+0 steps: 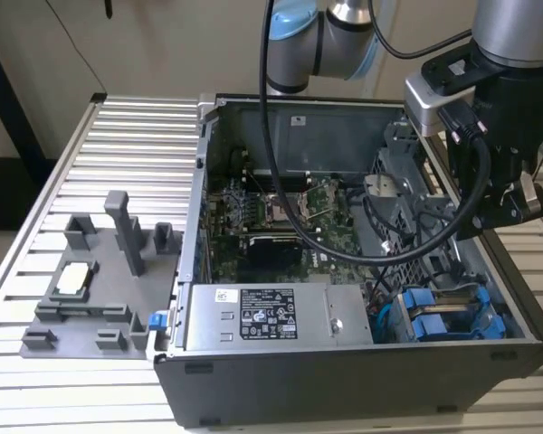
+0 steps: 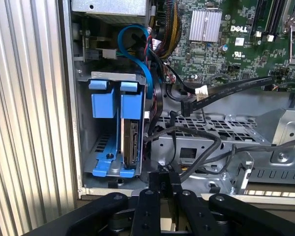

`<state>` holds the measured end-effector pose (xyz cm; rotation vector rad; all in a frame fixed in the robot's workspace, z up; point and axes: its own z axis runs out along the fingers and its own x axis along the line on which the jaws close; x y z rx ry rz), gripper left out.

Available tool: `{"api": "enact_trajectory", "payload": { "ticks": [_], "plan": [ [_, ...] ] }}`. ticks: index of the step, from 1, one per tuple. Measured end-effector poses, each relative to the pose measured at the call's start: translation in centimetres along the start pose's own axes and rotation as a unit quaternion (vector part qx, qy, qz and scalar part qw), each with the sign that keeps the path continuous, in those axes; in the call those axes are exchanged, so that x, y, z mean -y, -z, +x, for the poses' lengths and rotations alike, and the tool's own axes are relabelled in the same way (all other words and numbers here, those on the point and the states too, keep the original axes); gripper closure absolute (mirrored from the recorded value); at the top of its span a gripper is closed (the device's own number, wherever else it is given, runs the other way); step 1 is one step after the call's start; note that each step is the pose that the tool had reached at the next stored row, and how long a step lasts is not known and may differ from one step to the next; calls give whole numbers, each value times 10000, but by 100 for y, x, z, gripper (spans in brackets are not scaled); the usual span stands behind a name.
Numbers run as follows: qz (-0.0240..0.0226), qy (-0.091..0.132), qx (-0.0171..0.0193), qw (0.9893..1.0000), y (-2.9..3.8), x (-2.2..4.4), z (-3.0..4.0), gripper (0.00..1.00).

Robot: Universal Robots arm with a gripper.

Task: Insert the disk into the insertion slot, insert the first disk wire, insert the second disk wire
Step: 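Insert the first disk wire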

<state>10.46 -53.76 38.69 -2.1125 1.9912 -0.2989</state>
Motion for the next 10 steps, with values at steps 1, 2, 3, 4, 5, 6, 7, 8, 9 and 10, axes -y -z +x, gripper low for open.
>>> {"api": "enact_trajectory", "payload": {
  "ticks": [1, 2, 3, 4, 5, 6, 7, 8, 9, 10],
  "plan": [
    [0, 0, 0, 10000, 0, 0, 0, 81],
    [0, 0, 0, 10000, 0, 0, 0, 81],
    [0, 0, 0, 10000, 0, 0, 0, 81],
    [0, 0, 0, 10000, 0, 0, 0, 81],
    [0, 0, 0, 10000, 0, 0, 0, 81],
    [0, 0, 0, 10000, 0, 0, 0, 81],
    [0, 0, 1, 10000, 0, 1, 0, 81],
    [-6, 1, 1, 10000, -3, 8, 1, 81],
    [-30, 1, -1, 10000, -9, 24, 2, 81],
    [-75, 1, -5, 10000, -17, 51, 4, 81]
  ]
}}
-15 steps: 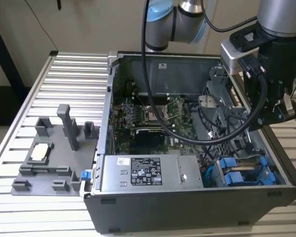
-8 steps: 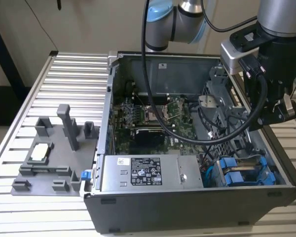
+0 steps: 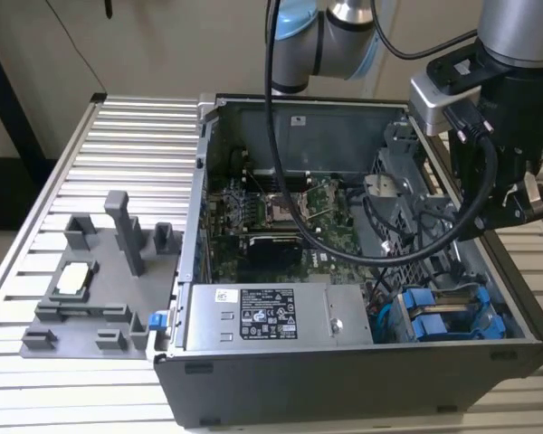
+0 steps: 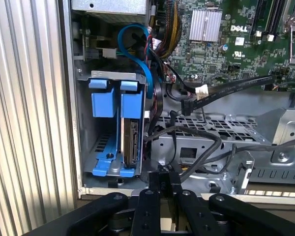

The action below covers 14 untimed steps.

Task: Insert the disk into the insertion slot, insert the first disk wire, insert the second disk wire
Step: 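Insert the first disk wire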

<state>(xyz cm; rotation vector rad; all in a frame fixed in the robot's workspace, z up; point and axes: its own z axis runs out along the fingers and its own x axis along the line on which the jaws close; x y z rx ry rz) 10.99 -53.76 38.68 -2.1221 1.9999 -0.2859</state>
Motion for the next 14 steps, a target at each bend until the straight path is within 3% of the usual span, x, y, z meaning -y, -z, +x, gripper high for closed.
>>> {"api": "enact_trajectory", "payload": {
  "ticks": [7, 10, 14],
  "plan": [
    [-403, 10, -38, 9992, -68, 207, 12, 81],
    [-584, 14, -60, 9983, -91, 277, 17, 81],
    [-787, 25, -101, 9968, -111, 333, 20, 81]
  ]
}}
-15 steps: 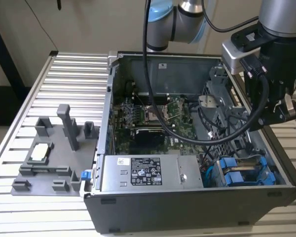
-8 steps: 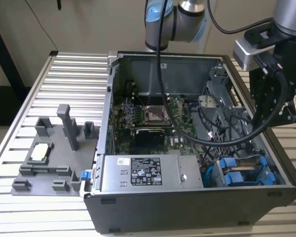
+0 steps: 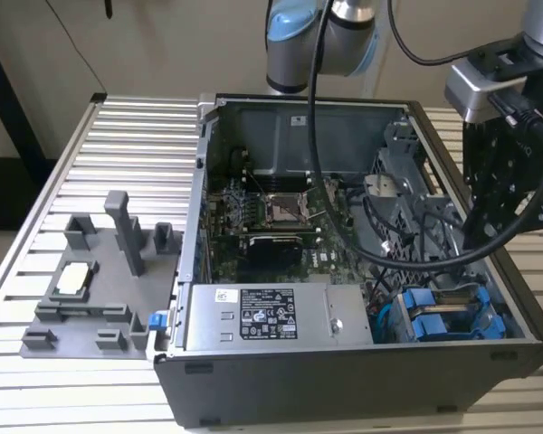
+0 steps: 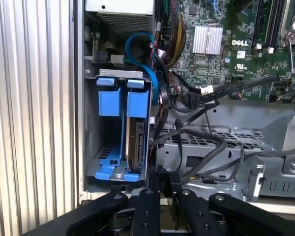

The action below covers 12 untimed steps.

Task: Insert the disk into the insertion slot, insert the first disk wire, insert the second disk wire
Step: 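Insert the first disk wire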

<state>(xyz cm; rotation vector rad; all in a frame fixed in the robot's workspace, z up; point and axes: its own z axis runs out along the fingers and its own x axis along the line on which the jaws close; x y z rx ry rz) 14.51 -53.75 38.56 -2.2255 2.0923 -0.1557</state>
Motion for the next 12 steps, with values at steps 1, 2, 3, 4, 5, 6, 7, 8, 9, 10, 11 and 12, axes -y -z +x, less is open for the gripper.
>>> {"api": "enact_trajectory", "payload": {
  "ticks": [1, 2, 3, 4, 5, 6, 7, 8, 9, 10, 11, 12],
  "plan": [
    [-51, 2, -10, 10000, -3, 13, 1, 81],
    [-103, 4, -19, 9999, -6, 26, 2, 81],
    [-154, 6, -31, 9999, -9, 38, 3, 81],
    [-198, 9, -41, 9998, -12, 48, 3, 81],
    [-233, 10, -48, 9997, -14, 56, 4, 81],
    [-264, 11, -49, 9996, -17, 62, 4, 81],
    [-285, 11, -49, 9996, -20, 65, 4, 81],
    [-304, 12, -49, 9995, -24, 67, 5, 81],
    [-315, 12, -49, 9995, -27, 68, 6, 81],
    [-320, 12, -49, 9995, -30, 67, 7, 81],
    [-320, 10, -49, 9995, -35, 67, 9, 81],
    [-321, 10, -49, 9995, -39, 67, 12, 81]
  ]
}}
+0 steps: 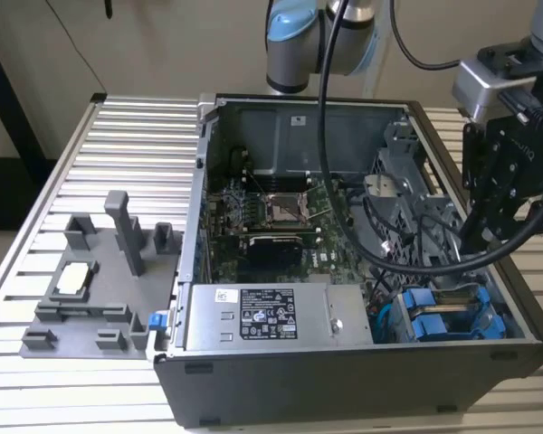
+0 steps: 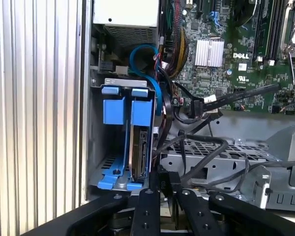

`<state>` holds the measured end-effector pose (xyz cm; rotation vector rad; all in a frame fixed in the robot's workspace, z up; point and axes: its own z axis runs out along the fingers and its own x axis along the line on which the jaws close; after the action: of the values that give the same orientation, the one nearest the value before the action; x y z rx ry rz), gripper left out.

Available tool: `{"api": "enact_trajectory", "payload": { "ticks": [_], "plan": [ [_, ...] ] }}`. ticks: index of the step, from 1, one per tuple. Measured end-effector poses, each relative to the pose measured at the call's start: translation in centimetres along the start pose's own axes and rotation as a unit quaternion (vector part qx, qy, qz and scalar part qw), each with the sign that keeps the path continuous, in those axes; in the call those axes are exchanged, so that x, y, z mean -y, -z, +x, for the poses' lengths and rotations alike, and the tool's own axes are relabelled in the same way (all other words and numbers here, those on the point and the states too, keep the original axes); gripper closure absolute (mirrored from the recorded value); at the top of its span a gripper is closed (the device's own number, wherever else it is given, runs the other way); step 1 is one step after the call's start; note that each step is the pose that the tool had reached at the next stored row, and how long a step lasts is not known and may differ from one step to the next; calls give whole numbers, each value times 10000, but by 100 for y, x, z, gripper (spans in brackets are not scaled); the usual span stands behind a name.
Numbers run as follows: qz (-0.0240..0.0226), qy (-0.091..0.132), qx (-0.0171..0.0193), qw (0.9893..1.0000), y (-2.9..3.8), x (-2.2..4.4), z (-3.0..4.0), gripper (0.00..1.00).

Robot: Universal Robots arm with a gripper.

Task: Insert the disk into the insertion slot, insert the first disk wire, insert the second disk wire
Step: 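Insert the first disk wire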

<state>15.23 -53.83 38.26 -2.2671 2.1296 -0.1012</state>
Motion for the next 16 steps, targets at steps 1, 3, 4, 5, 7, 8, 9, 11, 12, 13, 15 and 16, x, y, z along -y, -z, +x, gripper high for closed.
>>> {"api": "enact_trajectory", "payload": {
  "ticks": [1, 3, 4, 5, 7, 8, 9, 11, 12, 13, 15, 16],
  "plan": [
    [0, -1, 0, 10000, -6, 0, 4, 81],
    [-1, -6, 3, 10000, -19, -2, 20, 81],
    [-1, -9, 4, 10000, -26, -3, 28, 81],
    [-2, -14, 5, 10000, -34, -4, 37, 81],
    [-2, -30, 11, 10000, -51, -6, 58, 81],
    [-2, -40, 15, 10000, -59, -7, 68, 81],
    [-2, -51, 18, 10000, -67, -8, 77, 81],
    [-2, -71, 22, 10000, -81, -11, 96, 81],
    [-2, -81, 24, 10000, -88, -12, 105, 81],
    [-3, -90, 26, 10000, -94, -12, 114, 81],
    [-4, -108, 29, 9999, -106, -14, 132, 81],
    [-4, -118, 29, 9999, -112, -15, 141, 81]
  ]
}}
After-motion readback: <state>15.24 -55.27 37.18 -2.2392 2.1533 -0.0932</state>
